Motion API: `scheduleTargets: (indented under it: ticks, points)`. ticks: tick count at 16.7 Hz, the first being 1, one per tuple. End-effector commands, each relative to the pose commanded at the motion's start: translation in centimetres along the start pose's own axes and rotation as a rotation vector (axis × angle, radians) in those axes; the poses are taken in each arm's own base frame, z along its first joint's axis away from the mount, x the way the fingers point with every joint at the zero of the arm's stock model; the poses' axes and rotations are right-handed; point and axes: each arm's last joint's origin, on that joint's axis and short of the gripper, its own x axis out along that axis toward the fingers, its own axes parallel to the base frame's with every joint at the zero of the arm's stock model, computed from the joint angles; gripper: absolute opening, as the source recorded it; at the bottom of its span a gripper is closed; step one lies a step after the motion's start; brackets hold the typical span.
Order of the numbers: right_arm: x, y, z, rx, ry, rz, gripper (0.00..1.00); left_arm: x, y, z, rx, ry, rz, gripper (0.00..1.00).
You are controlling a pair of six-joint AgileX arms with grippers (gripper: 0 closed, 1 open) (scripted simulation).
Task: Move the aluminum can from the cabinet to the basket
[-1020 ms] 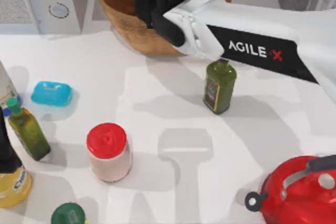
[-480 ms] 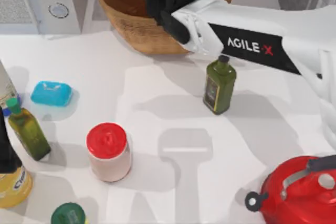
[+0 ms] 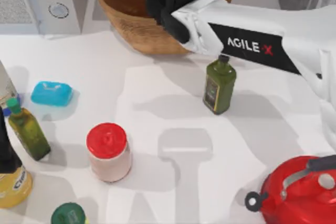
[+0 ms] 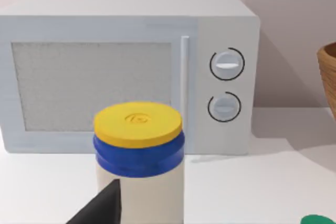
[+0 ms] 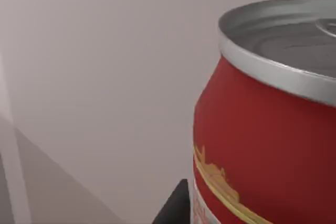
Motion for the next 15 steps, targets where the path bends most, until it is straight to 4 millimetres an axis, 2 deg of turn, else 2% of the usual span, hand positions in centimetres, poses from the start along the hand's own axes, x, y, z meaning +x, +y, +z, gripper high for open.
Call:
scheduleTargets:
  ticks: [6,15]
  points:
    - [0.00,0.00,0.00,0.000,0.000,0.000,0.98,0.00,0.00,0.00,0.000,0.000,0.000,1.00]
    - [0.00,0.00,0.00,0.000,0.000,0.000,1.00,0.00,0.00,0.00,0.000,0.000,0.000,1.00]
